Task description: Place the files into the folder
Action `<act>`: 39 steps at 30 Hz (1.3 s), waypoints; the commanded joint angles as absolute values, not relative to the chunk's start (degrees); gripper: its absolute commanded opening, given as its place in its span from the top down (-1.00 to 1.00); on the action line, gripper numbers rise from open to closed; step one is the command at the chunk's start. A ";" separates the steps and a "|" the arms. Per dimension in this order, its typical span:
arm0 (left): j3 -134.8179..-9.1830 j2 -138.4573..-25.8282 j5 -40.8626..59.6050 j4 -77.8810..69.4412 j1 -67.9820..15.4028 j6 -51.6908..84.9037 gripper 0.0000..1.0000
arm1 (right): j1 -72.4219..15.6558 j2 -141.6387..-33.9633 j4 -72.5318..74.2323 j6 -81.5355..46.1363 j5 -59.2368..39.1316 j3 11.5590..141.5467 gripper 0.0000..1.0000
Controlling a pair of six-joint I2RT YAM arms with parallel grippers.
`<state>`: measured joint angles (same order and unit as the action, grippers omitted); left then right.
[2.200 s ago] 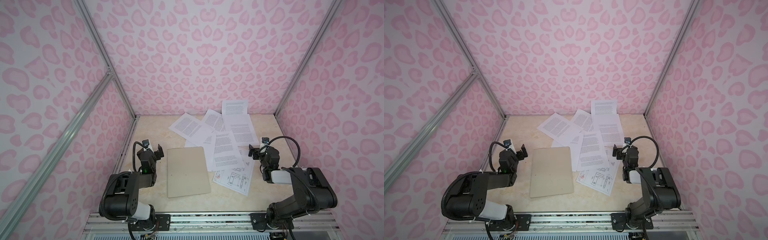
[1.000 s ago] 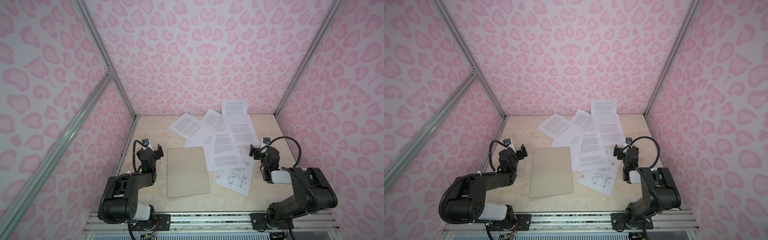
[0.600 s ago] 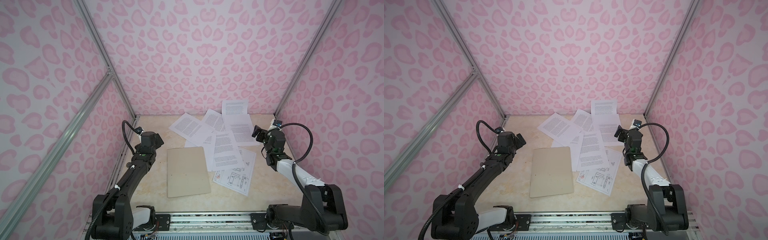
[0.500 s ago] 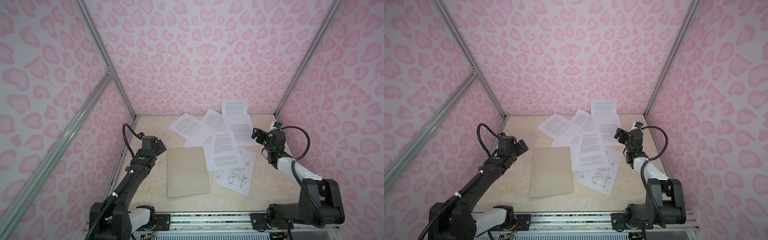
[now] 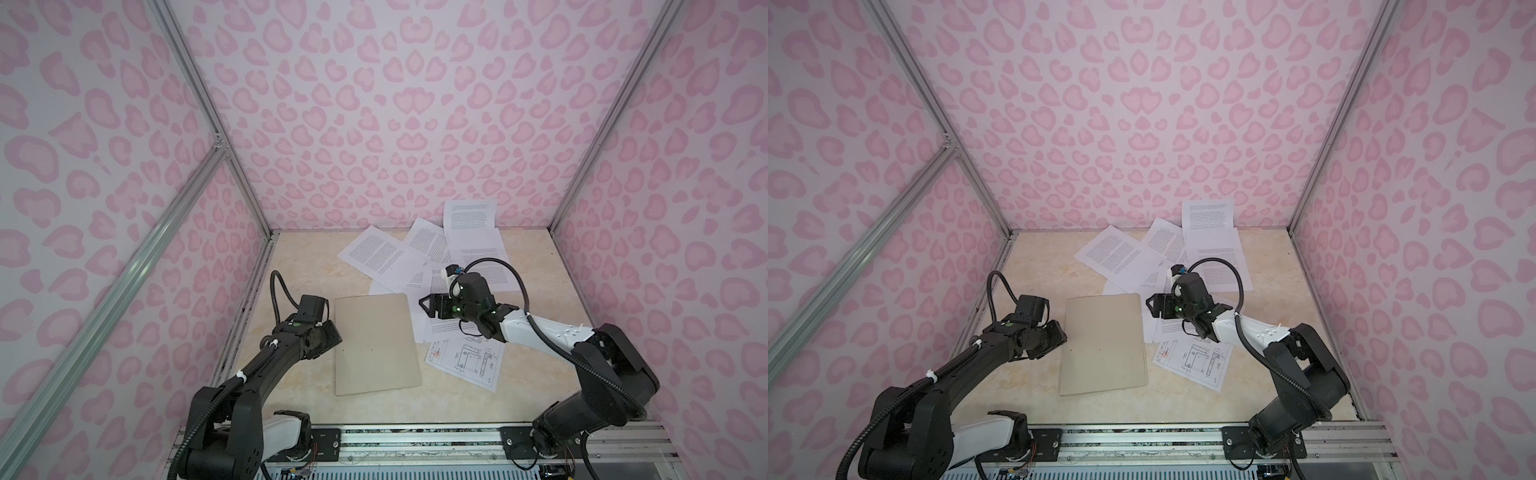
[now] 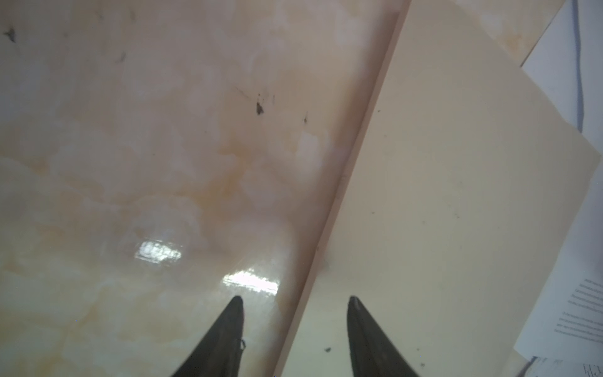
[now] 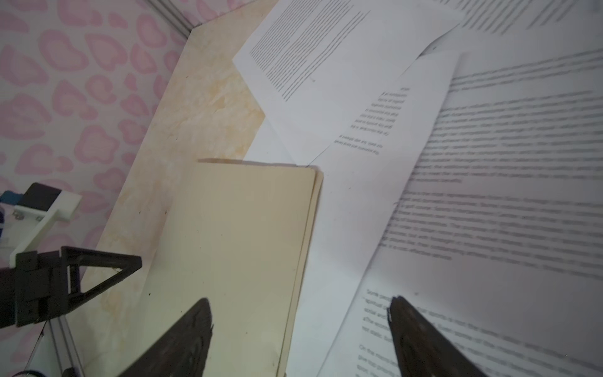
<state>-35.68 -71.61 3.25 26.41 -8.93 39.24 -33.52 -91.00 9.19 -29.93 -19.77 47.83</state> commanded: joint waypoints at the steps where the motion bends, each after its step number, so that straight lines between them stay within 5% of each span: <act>1: -35.54 -72.78 3.74 24.16 -9.12 40.08 -0.06 | -35.82 -93.87 10.35 -31.34 -22.00 48.25 -0.68; 18: -32.56 -77.39 3.43 20.22 -9.23 42.43 0.56 | -38.99 -101.66 11.03 -32.25 -26.89 50.70 -0.49; 39: -30.90 -76.97 2.49 19.57 -9.27 42.10 0.61 | -40.54 -109.93 4.69 -29.10 -26.30 58.55 -0.44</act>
<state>-31.64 -76.58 4.27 13.30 -9.28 41.95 -40.49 -109.27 7.81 -30.26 -28.86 58.19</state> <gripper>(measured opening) 0.196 0.723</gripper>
